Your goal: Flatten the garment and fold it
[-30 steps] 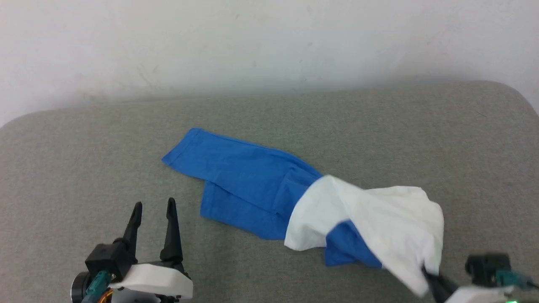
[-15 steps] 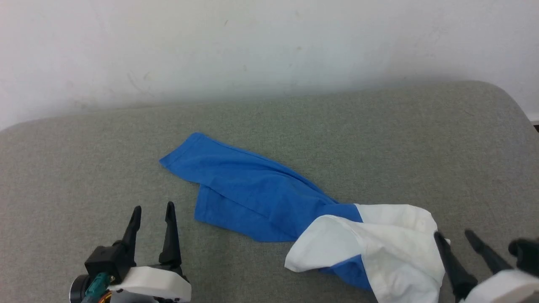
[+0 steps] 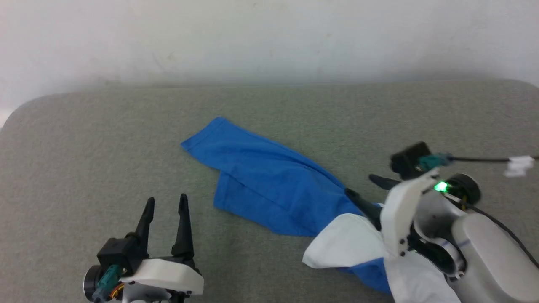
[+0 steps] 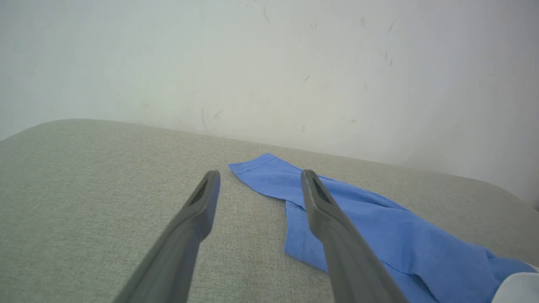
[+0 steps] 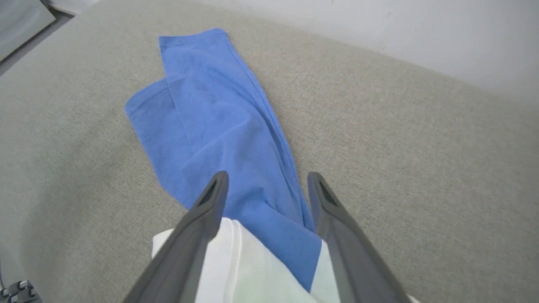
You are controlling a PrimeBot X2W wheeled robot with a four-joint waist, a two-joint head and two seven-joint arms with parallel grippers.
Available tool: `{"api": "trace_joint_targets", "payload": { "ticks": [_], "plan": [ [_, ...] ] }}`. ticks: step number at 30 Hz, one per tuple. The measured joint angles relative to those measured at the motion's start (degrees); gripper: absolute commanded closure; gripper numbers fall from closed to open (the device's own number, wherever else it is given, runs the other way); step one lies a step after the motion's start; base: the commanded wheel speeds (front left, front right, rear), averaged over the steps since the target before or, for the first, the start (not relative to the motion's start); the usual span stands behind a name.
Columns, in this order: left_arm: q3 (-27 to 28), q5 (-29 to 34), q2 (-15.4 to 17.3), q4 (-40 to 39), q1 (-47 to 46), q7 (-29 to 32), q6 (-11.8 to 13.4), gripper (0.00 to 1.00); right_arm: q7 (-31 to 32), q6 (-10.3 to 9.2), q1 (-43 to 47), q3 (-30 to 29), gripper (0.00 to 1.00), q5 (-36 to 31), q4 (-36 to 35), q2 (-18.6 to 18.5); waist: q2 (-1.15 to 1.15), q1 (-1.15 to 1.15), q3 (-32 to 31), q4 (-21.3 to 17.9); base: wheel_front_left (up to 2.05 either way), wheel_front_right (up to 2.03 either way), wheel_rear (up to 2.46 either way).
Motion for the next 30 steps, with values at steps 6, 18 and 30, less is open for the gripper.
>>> {"api": "trace_joint_targets", "payload": {
  "ticks": [6,18,30],
  "plan": [
    [-0.54,0.01,-1.03,0.98,-0.79,-0.01,-0.51,0.00,1.62,0.00,-11.37,11.37,0.00,6.33,14.66,0.89,0.00,0.00,1.70,3.10,0.00,0.00,0.00],
    [0.38,0.09,-2.02,2.36,-1.77,-0.03,-1.07,0.00,-2.76,0.00,-20.85,22.40,1.00,13.02,30.38,2.41,0.00,0.00,2.42,5.52,0.00,0.00,0.00],
    [1.02,1.02,-2.56,2.11,-0.37,-0.07,-1.56,0.00,-23.90,0.01,-19.03,-0.21,1.00,16.97,34.62,-7.48,0.00,-0.01,-0.65,1.56,0.00,0.00,0.00]
  ]
}}
